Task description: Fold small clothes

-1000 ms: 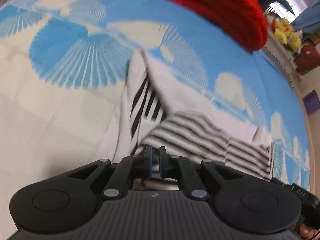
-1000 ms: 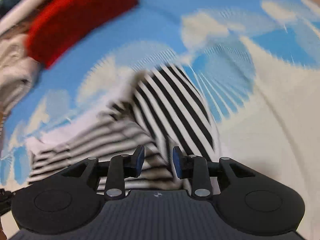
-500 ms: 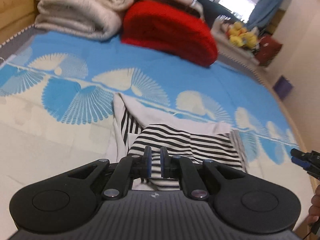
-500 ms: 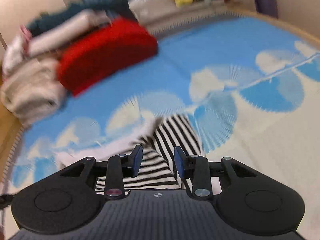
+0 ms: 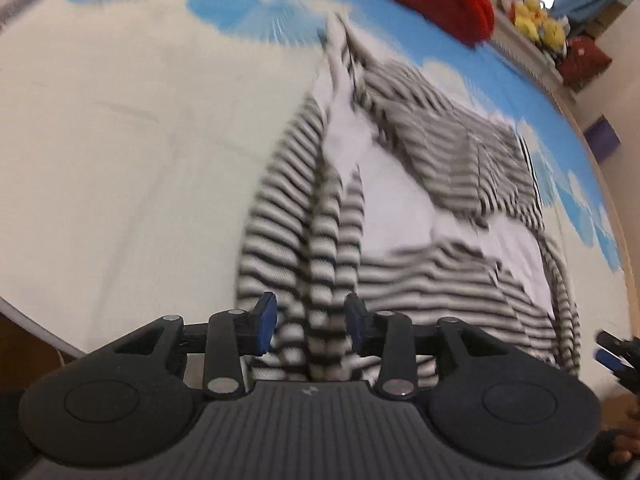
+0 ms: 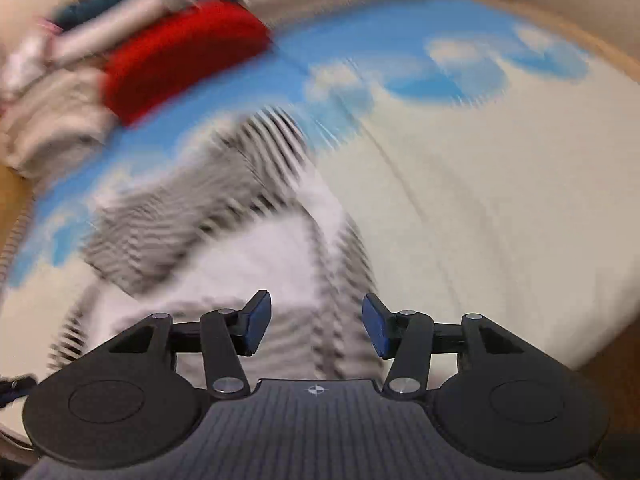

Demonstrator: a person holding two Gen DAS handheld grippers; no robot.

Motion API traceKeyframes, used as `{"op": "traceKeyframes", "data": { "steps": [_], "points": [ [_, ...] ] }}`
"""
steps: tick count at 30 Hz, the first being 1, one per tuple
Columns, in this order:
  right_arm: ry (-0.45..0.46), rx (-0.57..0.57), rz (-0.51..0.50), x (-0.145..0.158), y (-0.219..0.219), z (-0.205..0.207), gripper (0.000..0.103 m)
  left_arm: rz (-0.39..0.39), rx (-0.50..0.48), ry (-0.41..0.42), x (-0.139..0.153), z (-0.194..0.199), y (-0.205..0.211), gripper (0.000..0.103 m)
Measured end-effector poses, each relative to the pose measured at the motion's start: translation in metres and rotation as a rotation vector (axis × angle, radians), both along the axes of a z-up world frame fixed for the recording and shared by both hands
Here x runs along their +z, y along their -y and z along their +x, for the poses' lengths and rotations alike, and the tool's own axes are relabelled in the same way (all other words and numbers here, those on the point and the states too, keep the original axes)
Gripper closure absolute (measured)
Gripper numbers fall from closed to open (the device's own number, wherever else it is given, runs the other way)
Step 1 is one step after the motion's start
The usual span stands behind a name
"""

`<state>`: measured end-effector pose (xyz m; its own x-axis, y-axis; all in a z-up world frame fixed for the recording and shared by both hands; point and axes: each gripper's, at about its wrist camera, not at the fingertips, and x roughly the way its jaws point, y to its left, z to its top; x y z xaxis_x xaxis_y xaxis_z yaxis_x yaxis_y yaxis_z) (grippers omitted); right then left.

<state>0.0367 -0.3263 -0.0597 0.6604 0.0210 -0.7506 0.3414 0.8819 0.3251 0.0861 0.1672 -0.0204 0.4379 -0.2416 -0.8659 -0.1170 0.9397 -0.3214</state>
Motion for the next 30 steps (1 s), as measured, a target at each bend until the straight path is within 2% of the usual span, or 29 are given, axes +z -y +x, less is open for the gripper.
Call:
{"op": "traceKeyframes", "data": {
  "steps": [2, 5, 8, 10, 13, 14, 16, 17, 18, 19, 20, 21, 22, 24, 26, 29, 30],
  "points": [
    [-0.025, -0.033, 0.054, -0.014, 0.005, 0.001, 0.051, 0.001, -0.032, -0.022, -0.006, 0.001, 0.004, 0.031],
    [-0.104, -0.027, 0.082, -0.034, 0.008, 0.010, 0.051, 0.052, -0.030, -0.033, -0.008, 0.001, 0.005, 0.031],
    [-0.168, -0.011, 0.115, -0.042, 0.004, 0.005, 0.050, 0.032, -0.003, -0.065, -0.016, 0.001, -0.002, 0.031],
    [-0.197, 0.005, 0.107, -0.048, -0.002, 0.005, 0.050, 0.027, -0.002, -0.097, -0.024, 0.002, -0.003, 0.031],
    [-0.239, 0.038, 0.074, -0.052, -0.010, 0.003, 0.050, 0.087, -0.011, -0.137, -0.035, 0.004, 0.000, 0.033],
    [-0.248, 0.044, 0.071, -0.051, -0.008, -0.001, 0.050, 0.101, -0.011, -0.133, -0.036, 0.003, 0.000, 0.037],
    [-0.266, 0.049, 0.057, -0.053, -0.010, -0.002, 0.050, 0.112, -0.004, -0.126, -0.035, 0.002, 0.000, 0.062],
    [-0.271, 0.045, 0.049, -0.053, -0.010, -0.003, 0.050, 0.082, -0.007, -0.120, -0.033, 0.001, -0.002, 0.087],
    [-0.271, 0.037, 0.046, -0.053, -0.009, -0.004, 0.057, 0.056, 0.001, -0.113, -0.031, -0.001, -0.003, 0.091],
    [-0.268, 0.031, 0.051, -0.053, -0.008, -0.004, 0.076, 0.056, 0.010, -0.095, -0.025, -0.003, -0.003, 0.092],
    [-0.260, 0.034, 0.064, -0.052, -0.007, -0.004, 0.087, 0.073, 0.009, -0.065, -0.018, -0.006, -0.001, 0.092],
    [-0.238, 0.037, 0.080, -0.049, -0.007, -0.006, 0.094, 0.087, 0.011, -0.035, -0.010, -0.010, 0.000, 0.092],
    [-0.214, 0.035, 0.077, -0.043, -0.007, -0.008, 0.096, 0.092, 0.016, -0.020, -0.004, -0.013, 0.001, 0.092],
    [-0.157, 0.022, 0.060, -0.031, -0.006, -0.012, 0.096, 0.086, 0.044, -0.012, -0.001, -0.016, -0.002, 0.091],
    [-0.145, -0.008, 0.060, -0.027, -0.001, -0.014, 0.096, 0.048, 0.067, -0.060, -0.009, -0.015, -0.007, 0.086],
    [-0.214, -0.028, 0.059, -0.037, 0.002, -0.011, 0.093, 0.012, 0.087, -0.139, -0.025, -0.007, -0.009, 0.075],
    [-0.238, -0.017, 0.068, -0.042, 0.001, -0.010, 0.089, 0.005, 0.097, -0.145, -0.027, -0.007, -0.011, 0.072]
  ]
}}
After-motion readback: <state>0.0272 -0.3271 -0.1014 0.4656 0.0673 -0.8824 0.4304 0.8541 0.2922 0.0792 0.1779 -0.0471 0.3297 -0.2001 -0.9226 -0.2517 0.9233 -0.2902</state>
